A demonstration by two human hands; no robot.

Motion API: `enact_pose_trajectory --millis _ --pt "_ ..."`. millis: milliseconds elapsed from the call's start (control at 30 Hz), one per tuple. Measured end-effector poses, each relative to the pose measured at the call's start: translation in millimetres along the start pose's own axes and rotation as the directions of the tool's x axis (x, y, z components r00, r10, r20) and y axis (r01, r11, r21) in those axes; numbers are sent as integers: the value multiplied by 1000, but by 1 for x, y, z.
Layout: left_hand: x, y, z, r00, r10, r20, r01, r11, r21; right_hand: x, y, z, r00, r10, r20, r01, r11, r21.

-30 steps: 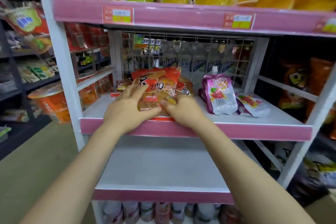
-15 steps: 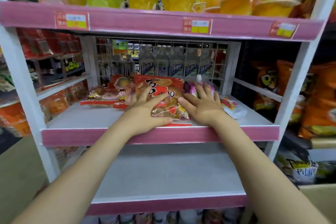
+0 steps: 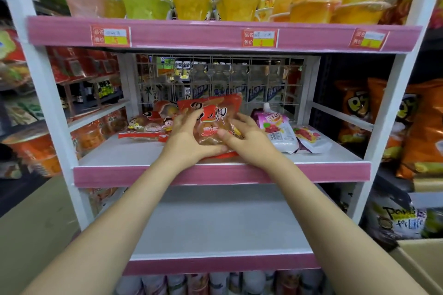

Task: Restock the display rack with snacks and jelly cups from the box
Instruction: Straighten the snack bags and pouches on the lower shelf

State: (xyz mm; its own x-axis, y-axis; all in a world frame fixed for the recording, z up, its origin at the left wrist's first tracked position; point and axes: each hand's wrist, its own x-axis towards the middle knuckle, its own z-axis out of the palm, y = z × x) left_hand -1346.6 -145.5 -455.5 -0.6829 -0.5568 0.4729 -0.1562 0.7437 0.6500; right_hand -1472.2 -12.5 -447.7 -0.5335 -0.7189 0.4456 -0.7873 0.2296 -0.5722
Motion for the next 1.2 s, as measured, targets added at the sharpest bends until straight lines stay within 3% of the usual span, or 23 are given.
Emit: enact_pose_trajectory --millis 167,300,367,433,467,533,633,700,800,1000,1100,1200 --pt "0 21 6 980 143 -140 -151 988 -42 -14 0 -24 994 -75 -85 93 969 229" --pt "11 57 28 974 218 -68 -219 976 -9 -31 20 -60 972 -36 -232 91 968 232" --pt "17 72 45 971 239 -7 -230 943 242 -37 36 -80 957 17 -289 57 968 243" --pt "19 83 64 960 267 84 -265 771 579 -39 54 -97 944 87 -317 -49 991 125" --pt "19 87 72 956 250 152 -288 713 639 -39 62 -103 934 125 -335 -134 991 -6" --pt "19 91 86 941 189 281 -320 767 556 -42 73 -108 907 160 -390 -256 944 -209" --pt "21 87 94 907 177 383 -272 939 211 -47 78 -99 943 -50 -329 -62 945 -321" --pt "22 83 95 894 220 391 -279 955 99 -49 83 -90 976 -34 -217 -44 939 -342" --pt "23 82 96 877 222 427 -292 951 106 -48 92 -89 975 100 -198 -162 932 -323" --pt "27 82 94 852 208 480 -316 936 154 -47 88 -91 965 158 -208 -234 874 -425" --pt "19 69 74 861 267 432 -382 901 204 -49 78 -84 961 36 -275 -174 849 -499" --pt "10 41 40 954 198 226 -260 921 289 -44 45 -69 909 -216 -358 47 903 -426"
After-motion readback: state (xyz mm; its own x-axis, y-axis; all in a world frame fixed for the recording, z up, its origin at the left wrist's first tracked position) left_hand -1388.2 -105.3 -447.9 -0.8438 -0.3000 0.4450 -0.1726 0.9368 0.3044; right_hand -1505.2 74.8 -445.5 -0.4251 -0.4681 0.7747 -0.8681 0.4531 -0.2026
